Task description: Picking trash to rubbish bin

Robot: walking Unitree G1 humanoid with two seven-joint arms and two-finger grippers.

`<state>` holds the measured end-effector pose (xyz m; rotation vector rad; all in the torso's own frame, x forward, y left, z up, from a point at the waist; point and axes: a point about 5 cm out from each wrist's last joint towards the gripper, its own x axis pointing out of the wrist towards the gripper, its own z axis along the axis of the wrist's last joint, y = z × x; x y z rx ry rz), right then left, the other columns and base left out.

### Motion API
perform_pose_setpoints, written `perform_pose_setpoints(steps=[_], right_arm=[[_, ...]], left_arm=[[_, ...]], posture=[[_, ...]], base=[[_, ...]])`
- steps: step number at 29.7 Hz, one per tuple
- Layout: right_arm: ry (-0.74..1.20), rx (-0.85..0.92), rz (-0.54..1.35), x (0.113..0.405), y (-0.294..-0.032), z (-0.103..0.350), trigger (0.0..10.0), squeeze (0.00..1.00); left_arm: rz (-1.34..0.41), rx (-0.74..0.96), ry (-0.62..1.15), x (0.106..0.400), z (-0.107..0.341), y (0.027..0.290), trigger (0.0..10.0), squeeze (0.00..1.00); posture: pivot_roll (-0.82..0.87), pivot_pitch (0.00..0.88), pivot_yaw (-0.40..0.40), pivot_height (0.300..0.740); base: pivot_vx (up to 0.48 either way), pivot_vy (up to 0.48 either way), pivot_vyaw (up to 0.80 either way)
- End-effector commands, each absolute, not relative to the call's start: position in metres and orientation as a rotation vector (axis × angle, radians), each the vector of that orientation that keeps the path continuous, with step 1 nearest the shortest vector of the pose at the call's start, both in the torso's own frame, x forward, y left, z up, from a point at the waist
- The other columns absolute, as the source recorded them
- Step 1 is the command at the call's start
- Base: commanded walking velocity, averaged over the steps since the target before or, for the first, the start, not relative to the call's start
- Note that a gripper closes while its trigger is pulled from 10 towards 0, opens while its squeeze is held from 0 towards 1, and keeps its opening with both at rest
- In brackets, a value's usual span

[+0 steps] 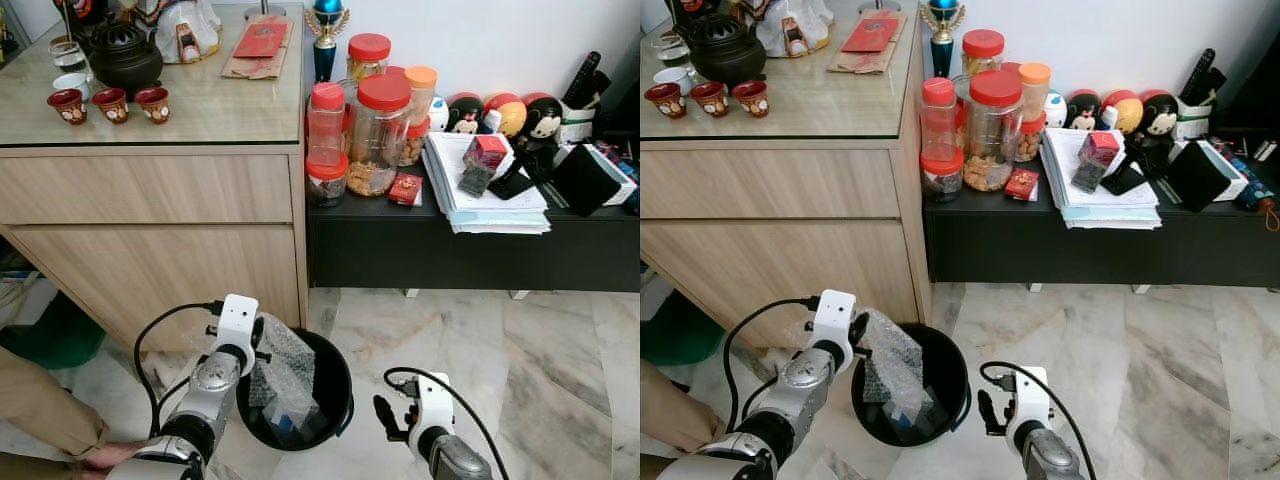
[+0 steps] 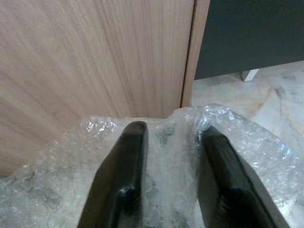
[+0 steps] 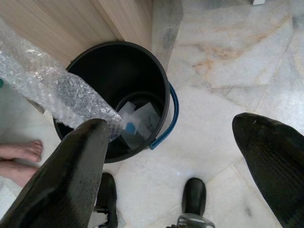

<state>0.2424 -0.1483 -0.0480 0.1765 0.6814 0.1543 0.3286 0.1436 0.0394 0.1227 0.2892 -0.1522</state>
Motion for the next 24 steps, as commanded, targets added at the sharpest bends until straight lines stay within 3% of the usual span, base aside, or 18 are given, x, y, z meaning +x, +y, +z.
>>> perform_pose_setpoints(steps=[1,13,24], right_arm=[[0.688,0.169,0.159,0.2393,-0.1470,-0.0501,10.0,0.00],[0.692,0.170,0.160,0.2387,-0.1472,-0.0505,10.0,0.00],[0.702,0.169,0.160,0.2377,-0.1479,-0.0514,10.0,0.00]], left_arm=[[-0.145,0.122,0.319,0.3240,0.0325,0.1475,10.0,1.00],[-0.128,0.051,0.349,0.3216,0.0285,0.1492,10.0,1.00],[-0.138,-0.210,0.416,0.3219,0.0250,0.1463,10.0,1.00]], posture=[[0.05,0.156,-0.007,0.740],[0.06,0.177,-0.016,0.740],[0.06,0.188,-0.021,0.740]], base=[[0.000,0.000,0.00],[0.000,0.000,0.00],[0.000,0.000,0.00]])
